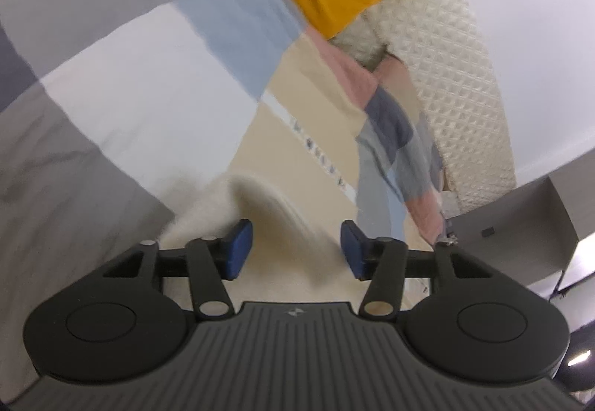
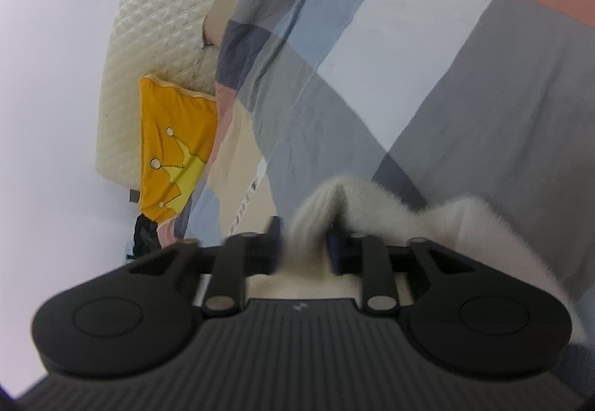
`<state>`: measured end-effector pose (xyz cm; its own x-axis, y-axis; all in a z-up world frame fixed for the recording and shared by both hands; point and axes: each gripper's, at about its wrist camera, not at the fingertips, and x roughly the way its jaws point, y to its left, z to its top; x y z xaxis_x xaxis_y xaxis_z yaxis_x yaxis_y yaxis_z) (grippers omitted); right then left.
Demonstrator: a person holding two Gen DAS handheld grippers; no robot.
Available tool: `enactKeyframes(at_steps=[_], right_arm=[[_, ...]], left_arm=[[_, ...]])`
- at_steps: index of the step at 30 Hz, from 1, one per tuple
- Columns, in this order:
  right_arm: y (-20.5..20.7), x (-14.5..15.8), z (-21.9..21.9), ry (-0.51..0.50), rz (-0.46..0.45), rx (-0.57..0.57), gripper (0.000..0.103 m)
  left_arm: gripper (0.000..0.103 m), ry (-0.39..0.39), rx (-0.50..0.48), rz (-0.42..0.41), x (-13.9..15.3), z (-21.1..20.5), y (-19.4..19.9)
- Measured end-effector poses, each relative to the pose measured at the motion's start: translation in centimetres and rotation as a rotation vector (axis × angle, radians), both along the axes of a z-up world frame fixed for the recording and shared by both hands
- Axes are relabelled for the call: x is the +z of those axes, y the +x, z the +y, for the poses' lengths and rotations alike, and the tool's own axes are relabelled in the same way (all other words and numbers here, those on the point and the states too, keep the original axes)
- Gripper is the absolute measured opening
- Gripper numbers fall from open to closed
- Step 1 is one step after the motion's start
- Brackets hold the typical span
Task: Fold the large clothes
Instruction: 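Open both grippers and release the folded sweater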
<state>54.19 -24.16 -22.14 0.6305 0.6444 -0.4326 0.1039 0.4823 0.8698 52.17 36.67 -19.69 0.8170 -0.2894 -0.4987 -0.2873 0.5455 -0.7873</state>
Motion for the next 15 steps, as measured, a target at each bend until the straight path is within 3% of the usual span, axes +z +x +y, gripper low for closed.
enactKeyframes(at_steps=[1, 6, 8, 13, 15], right_arm=[[-0.3, 0.4, 0.1, -0.005, -0.018, 0.007, 0.056], [-1.4, 2.9, 2.3, -0.129, -0.103, 0.092, 0.056], [-1.8, 3.9, 3.8, -0.218, -0.152, 0.136, 0.056], [-2.3, 4.9, 6.6, -0.538, -0.266, 0.165, 0.052], [-2.2, 4.8, 7.0, -0.602, -0.291, 0.172, 0.049]], left_arm=[[0.060, 0.014, -0.007, -0.001, 0.5, -0.2, -0.2], [0.061, 0.117, -0.092, -0.018, 2.9, -2.6, -0.5], [0.067, 0.205, -0.104, -0.013, 3.5, -3.9, -0.6], [0.067, 0.370, -0.104, 0.028, 3.2, -6.2, 0.0], [0.067, 0.427, -0.101, 0.043, 2.8, -6.6, 0.3]])
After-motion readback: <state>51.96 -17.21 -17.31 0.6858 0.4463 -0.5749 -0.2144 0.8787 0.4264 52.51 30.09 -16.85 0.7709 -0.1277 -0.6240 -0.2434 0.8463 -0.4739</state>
